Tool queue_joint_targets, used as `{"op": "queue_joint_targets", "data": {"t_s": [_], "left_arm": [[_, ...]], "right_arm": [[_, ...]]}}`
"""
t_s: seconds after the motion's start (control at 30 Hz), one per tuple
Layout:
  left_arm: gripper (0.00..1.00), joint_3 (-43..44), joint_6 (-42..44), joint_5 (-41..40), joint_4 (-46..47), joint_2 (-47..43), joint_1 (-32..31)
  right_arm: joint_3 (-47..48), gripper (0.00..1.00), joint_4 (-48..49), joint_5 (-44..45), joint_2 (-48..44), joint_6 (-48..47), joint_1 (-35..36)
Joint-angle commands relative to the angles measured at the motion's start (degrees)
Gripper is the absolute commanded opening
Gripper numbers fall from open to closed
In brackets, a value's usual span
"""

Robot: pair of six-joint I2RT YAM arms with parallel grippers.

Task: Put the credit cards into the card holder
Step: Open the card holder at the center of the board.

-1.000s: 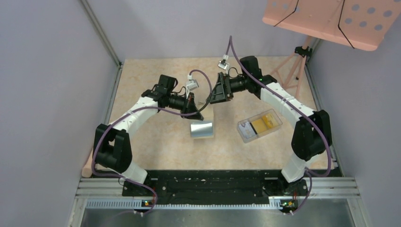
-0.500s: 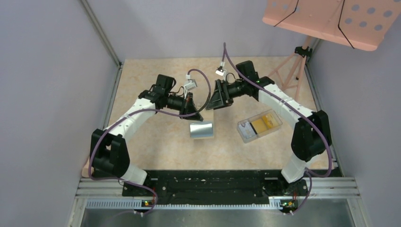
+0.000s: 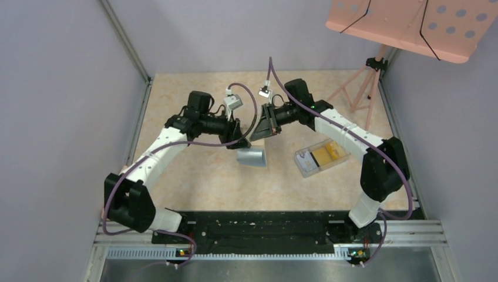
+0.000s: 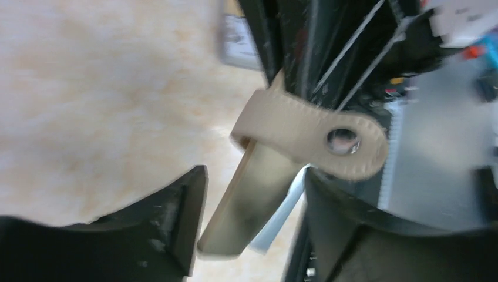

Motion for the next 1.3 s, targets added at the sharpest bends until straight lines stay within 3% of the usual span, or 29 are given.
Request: {"op": "queue_joint_targets", "data": {"t_s": [0.0, 0.1, 0.27, 0.37, 0.53, 0.8, 1.27], "left_arm": [[0.78, -3.3, -2.8, -25.0, 8.8, -9.8, -0.1], [0.98, -6.9, -3.3, -36.2, 13.1, -14.5, 0.0], [0.99, -10.5, -9.9, -45.5, 17.2, -17.4, 0.7], [0.99, -8.8, -18.3, -51.1, 12.1, -15.7, 0.9], [0.99, -4.4, -19.1, -45.1, 1.6, -9.5, 1.3], [0.96, -4.4, -17.1, -30.5, -0.2, -6.5, 1.4], [0.81, -3.8, -16.6, -23.4, -2.2, -6.8, 1.3]], "right_arm": [[3.7, 0.0, 3.0, 0.9, -1.6, 1.4, -1.3], [4.2, 0.0, 3.1, 1.4, -2.0, 1.4, -2.1], [5.6, 0.0, 3.1, 0.5, -2.0, 1.8, -2.9], [6.2, 0.0, 3.3, -0.2, -1.9, 2.2, -3.8], [6.6, 0.0, 3.5, -1.3, -1.9, 2.8, -4.9], [5.2, 0.0, 3.1, 1.1, -2.2, 3.0, -5.7], [5.0, 0.0, 0.1, 3.9, 0.4, 1.5, -6.0]]}}
